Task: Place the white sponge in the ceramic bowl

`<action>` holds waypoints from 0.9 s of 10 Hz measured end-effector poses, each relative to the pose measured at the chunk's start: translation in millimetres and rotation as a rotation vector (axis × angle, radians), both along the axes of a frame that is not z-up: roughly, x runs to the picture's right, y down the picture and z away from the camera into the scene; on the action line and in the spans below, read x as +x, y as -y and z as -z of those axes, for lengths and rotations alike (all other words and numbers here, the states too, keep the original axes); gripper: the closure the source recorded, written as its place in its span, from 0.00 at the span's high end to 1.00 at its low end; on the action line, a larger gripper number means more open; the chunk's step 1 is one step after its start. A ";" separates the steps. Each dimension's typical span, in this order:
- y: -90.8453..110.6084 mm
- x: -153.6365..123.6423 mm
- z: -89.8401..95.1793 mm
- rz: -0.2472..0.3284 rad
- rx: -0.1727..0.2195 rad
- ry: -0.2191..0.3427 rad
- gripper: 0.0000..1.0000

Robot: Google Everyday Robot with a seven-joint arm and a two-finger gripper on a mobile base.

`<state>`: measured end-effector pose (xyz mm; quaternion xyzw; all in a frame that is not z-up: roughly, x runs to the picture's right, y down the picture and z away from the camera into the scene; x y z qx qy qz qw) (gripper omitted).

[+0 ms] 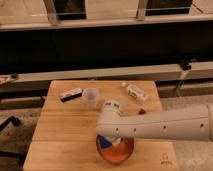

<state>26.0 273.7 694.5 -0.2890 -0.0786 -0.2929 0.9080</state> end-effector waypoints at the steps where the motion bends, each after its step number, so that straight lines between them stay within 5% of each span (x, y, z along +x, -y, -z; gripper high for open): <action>1: -0.1 1.1 -0.2 0.001 -0.001 0.000 0.00; 6: -4.5 6.1 -3.4 0.000 -0.005 -0.002 0.00; 9: -7.2 8.8 -5.2 0.003 -0.008 0.004 0.11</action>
